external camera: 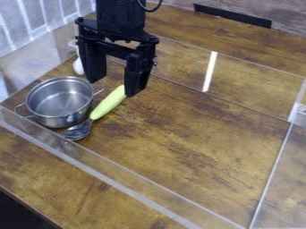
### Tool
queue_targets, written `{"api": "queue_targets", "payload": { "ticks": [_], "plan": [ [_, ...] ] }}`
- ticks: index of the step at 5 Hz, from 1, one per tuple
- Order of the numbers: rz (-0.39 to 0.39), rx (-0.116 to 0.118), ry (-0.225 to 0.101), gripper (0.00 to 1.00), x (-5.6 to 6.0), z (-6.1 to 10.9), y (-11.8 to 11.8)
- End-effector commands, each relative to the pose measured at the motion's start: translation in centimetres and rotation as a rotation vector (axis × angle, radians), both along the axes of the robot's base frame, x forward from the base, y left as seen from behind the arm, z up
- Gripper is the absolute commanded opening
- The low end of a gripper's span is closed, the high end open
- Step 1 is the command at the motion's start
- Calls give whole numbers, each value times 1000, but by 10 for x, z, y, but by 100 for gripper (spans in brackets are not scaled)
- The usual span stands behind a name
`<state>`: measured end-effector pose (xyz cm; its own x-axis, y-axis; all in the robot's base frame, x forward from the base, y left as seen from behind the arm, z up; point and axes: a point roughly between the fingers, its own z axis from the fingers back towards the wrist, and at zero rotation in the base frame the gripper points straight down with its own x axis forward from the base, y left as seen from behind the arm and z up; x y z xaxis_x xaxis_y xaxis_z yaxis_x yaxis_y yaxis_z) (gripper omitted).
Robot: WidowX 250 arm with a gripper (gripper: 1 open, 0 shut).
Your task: Move the green spoon to the left
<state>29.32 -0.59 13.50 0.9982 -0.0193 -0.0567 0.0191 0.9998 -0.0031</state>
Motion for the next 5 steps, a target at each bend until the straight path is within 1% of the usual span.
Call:
{"api": "queue_targets", "payload": {
  "ticks": [1,2,4,5],
  "plan": [
    [-39,-3,16,100,1,-8,-1],
    [-76,-11,18,100,6,-19,0],
    [-106,-9,11,100,13,-42,26],
    [-134,-15,7,100,23,-50,42]
  ]
}}
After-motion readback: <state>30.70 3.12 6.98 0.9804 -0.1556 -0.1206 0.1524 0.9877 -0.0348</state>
